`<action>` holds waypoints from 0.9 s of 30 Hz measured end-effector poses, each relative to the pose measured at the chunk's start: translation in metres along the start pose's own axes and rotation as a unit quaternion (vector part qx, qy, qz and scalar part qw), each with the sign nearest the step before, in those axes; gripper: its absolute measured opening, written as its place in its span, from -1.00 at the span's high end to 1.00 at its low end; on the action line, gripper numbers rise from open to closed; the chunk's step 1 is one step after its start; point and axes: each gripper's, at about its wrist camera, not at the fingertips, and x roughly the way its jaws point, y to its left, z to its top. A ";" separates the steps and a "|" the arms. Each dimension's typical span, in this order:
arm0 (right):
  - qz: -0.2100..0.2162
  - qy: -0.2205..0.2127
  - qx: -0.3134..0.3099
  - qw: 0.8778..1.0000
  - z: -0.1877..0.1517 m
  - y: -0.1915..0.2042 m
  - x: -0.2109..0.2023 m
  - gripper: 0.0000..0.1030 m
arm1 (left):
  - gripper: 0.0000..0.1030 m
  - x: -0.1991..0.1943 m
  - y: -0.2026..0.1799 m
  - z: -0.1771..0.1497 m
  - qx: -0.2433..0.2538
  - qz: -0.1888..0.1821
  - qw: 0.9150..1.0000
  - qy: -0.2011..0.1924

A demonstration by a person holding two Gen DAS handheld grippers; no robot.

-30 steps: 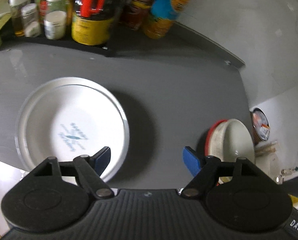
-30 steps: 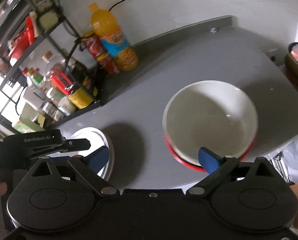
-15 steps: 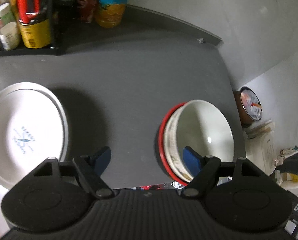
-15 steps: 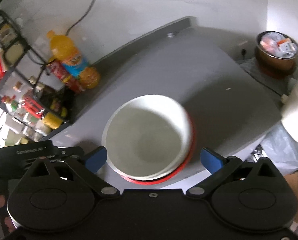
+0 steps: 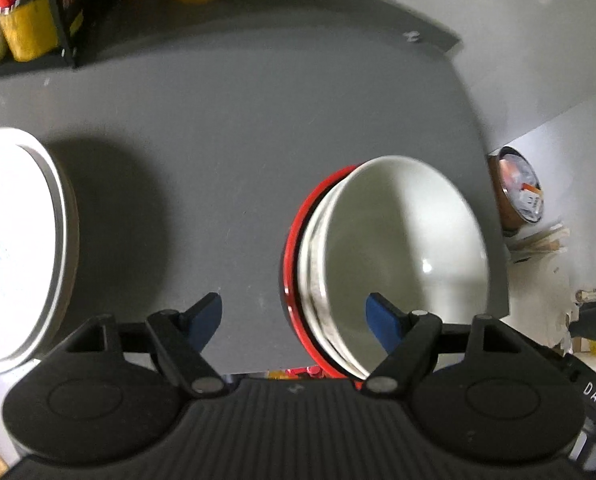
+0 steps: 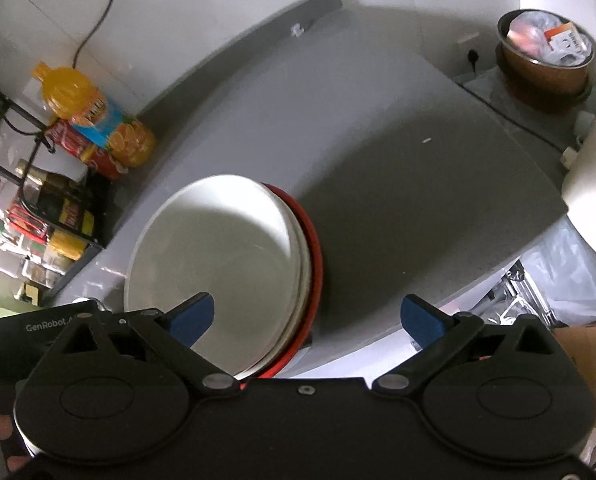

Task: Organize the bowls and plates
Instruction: 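Move both grippers toward the nested white and red-rimmed bowl stack, then close both grippers on the rim of the bowl stack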

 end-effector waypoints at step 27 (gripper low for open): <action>0.048 0.112 -0.062 0.991 0.042 -0.007 0.083 0.35 | 0.25 0.060 0.029 0.006 -0.099 -0.072 0.991 0.062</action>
